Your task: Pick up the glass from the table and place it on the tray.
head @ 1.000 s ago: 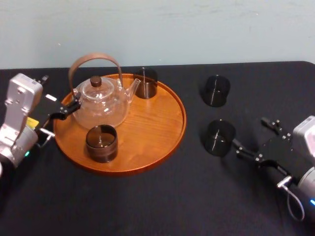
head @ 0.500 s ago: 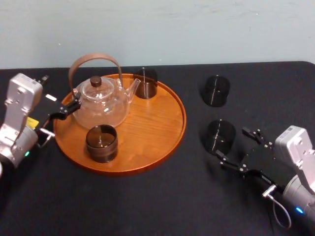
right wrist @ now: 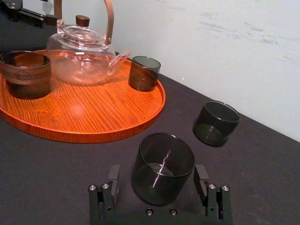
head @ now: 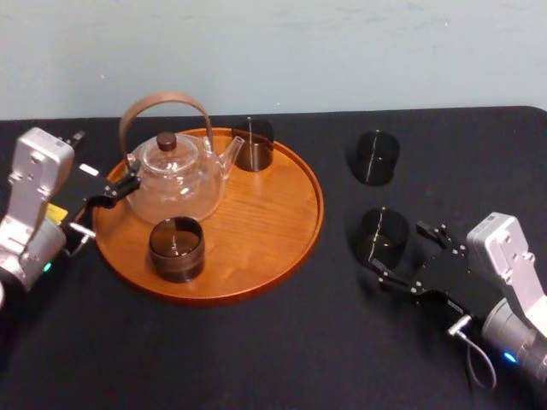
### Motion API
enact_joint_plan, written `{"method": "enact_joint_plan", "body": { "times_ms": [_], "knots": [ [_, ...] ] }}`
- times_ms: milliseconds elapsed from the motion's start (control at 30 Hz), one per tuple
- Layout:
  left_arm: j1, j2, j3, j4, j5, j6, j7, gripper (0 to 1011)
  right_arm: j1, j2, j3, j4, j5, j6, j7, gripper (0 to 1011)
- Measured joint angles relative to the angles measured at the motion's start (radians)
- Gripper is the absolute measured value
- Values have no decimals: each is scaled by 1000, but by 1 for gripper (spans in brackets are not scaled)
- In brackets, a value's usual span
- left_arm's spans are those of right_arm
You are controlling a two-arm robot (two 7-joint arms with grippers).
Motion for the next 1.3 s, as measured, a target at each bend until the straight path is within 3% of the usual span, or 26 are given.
{"method": "enact_joint_plan", "body": {
  "times_ms": [567, 1300],
  "knots": [
    [0, 0, 0, 0, 0, 0, 0, 1010, 34, -48, 14, 53, -25, 16, 44, 1002],
    [0, 0, 0, 0, 0, 0, 0, 1010, 193, -167, 7, 235, -70, 29, 116, 1002]
  ]
}}
